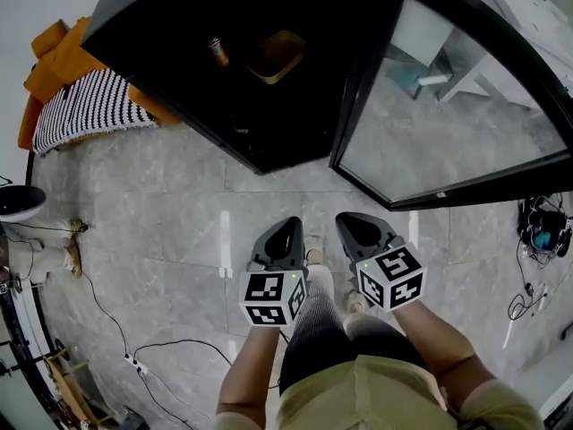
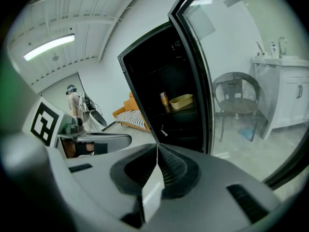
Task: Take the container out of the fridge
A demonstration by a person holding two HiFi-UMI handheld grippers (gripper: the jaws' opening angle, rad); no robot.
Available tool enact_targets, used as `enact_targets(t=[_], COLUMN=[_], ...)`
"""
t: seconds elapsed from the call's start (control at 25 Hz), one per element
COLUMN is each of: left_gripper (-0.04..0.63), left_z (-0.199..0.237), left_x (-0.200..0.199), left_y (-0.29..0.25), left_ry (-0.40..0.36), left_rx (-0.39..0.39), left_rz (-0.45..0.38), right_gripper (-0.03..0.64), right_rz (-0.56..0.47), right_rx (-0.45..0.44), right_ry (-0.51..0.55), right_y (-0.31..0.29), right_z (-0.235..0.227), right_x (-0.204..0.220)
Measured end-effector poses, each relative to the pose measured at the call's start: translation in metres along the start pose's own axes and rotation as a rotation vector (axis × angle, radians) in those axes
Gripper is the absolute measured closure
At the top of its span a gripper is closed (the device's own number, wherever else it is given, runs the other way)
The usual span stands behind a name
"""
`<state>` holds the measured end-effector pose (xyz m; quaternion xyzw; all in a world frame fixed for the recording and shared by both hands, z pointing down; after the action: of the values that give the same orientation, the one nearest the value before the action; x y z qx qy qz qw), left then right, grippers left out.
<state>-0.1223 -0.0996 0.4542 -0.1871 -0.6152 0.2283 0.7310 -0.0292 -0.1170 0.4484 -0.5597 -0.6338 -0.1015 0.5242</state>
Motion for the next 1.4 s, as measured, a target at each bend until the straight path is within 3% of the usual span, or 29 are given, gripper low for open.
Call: enact_targets(t=[0.32,0.92,1.4], left_gripper=[0.572,0.572,0.572], left_z=[0.019,0.04,0.064], left_x=[0.011,0.002,-0.036], left_y=[-0.024,-0.08,-0.125], left_ry=[-0.007,-0.047,-0.09], left_rx=[0.011,0.044,0.033], left_rz=[0.021,-0.013,-0.097], right_gripper=[0.588,0.588,0.588], right_rz=[0.003,-0.027,-0.088], right_rx=[0.013,0.066,0.09], right_ry=[-0.006,-0.029,0.012], right_y=[-0.027,-0.072,-0.11], right_z=[-0.011,-0.044,-0.067], right_x=[0.006,0.006,-0.03])
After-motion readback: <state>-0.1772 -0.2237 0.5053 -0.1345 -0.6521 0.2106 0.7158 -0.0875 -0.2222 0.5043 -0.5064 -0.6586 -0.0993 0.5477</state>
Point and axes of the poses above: the fingertips, and each gripper's own axes: y backward along the fingers, z to its left, x out of its underside, the point moved 1 cm from there along y, backward along the fingers, and after that the axes turned 10 degrees about -x, right-handed, at the moved point
